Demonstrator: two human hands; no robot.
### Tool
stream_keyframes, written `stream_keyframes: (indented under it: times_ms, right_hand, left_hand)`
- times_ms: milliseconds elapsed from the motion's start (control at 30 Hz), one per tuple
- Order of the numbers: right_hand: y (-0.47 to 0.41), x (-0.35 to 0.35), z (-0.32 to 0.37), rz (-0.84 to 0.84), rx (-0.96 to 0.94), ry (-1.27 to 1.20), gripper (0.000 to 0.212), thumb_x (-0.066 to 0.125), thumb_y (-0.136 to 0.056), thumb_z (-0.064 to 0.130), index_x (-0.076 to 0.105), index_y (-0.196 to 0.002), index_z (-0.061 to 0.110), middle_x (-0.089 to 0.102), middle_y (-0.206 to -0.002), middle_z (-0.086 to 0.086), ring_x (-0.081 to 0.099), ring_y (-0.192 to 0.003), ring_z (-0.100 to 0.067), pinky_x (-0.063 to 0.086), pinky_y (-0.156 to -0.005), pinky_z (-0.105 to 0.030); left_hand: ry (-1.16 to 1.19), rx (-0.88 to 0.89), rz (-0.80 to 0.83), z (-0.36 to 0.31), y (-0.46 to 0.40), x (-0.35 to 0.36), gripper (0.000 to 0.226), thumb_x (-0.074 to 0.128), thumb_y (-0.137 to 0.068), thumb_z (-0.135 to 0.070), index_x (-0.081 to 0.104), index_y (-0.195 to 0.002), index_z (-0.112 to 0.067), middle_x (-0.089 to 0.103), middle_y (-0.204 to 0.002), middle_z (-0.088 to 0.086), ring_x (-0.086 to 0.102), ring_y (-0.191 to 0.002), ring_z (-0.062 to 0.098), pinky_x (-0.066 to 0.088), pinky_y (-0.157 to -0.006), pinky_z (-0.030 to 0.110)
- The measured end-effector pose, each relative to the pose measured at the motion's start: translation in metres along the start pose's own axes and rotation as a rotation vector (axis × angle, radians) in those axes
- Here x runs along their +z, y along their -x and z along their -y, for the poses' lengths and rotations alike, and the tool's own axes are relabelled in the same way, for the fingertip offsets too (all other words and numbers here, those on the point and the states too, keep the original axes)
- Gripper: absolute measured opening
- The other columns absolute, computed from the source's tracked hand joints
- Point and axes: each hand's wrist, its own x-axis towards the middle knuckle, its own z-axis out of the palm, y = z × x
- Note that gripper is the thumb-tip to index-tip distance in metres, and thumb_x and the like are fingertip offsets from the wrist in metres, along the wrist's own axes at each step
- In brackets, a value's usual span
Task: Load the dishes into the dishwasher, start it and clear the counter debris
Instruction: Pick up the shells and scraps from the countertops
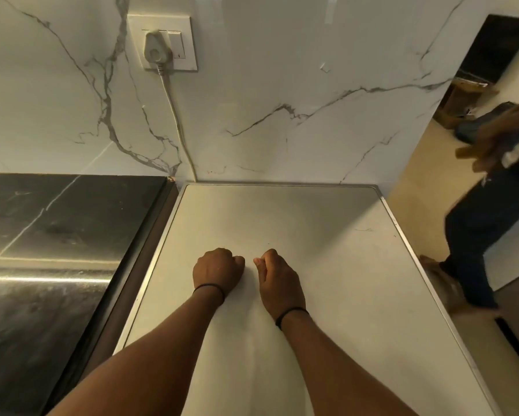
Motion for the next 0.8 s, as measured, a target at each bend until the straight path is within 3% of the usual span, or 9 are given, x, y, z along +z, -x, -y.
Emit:
stream_keyframes:
  times_ms: [133,200,300,367,467,667,800]
  right_hand:
    - [-0.001,-0.001,0.001,0.072,0.096,-0.020,0.028,0.042,-0.100,0.037,0.050,-0.091,0.011,0.058,-0.085,-0.004,0.051,-0.076,-0.022,0.033,-0.065,-0.028]
    - [-0.005,-0.003,0.006,0.115,0.252,-0.117,0.025,0.047,-0.099,0.033,0.052,-0.088,0.012,0.059,-0.083,-0.003,0.052,-0.077,-0.021,0.033,-0.065,-0.027]
    - [-0.006,-0.015,0.021,0.154,0.620,-0.570,0.020,0.053,-0.097,0.024,0.055,-0.080,0.012,0.058,-0.074,-0.003,0.051,-0.064,-0.018,0.038,-0.051,-0.020]
    - [0.005,-0.028,0.034,0.234,0.808,-0.868,0.019,0.053,-0.097,0.019,0.057,-0.080,0.010,0.054,-0.068,-0.003,0.045,-0.053,-0.012,0.037,-0.042,-0.018]
    - [0.021,-0.049,0.046,0.253,0.955,-1.131,0.026,0.050,-0.099,0.023,0.060,-0.081,0.007,0.056,-0.067,-0.005,0.051,-0.055,-0.014,0.047,-0.048,-0.022]
    - [0.037,-0.098,0.065,0.172,1.074,-1.409,0.037,0.042,-0.101,0.028,0.060,-0.081,0.002,0.058,-0.069,-0.011,0.058,-0.061,-0.021,0.055,-0.056,-0.029]
    - [0.049,-0.126,0.073,0.192,1.062,-1.328,0.031,0.049,-0.099,0.024,0.060,-0.078,0.003,0.057,-0.067,-0.010,0.056,-0.060,-0.021,0.053,-0.058,-0.031]
  left_hand:
    - [0.217,-0.093,0.113,0.006,0.012,-0.005,0.037,0.052,-0.086,-0.028,0.044,-0.055,-0.009,0.046,-0.058,0.006,0.045,-0.062,0.027,0.030,-0.054,0.027]
    - [0.463,-0.189,0.195,0.012,0.016,-0.011,0.034,0.054,-0.082,-0.027,0.045,-0.056,-0.008,0.048,-0.058,0.009,0.045,-0.060,0.028,0.034,-0.054,0.026]
    - [0.939,-0.430,0.364,0.024,0.030,-0.021,0.026,0.054,-0.086,-0.022,0.054,-0.065,-0.007,0.045,-0.054,0.005,0.033,-0.037,0.018,0.025,-0.041,0.015]
    - [1.095,-0.518,0.461,0.029,0.045,-0.026,0.025,0.048,-0.091,-0.020,0.057,-0.071,-0.009,0.043,-0.049,-0.001,0.029,-0.032,0.010,0.019,-0.038,0.011]
    - [1.264,-0.601,0.563,0.022,0.064,-0.035,0.027,0.042,-0.093,-0.018,0.053,-0.069,-0.011,0.045,-0.047,-0.003,0.037,-0.031,0.008,0.021,-0.035,0.010]
    - [1.453,-0.619,0.449,0.022,0.105,-0.080,0.022,0.036,-0.090,-0.010,0.052,-0.075,-0.008,0.061,-0.052,0.008,0.058,-0.040,0.016,0.046,-0.042,0.015]
    - [1.476,-0.604,0.375,0.027,0.129,-0.102,0.028,0.039,-0.094,-0.018,0.050,-0.069,-0.012,0.051,-0.047,0.002,0.046,-0.033,0.012,0.041,-0.039,0.013]
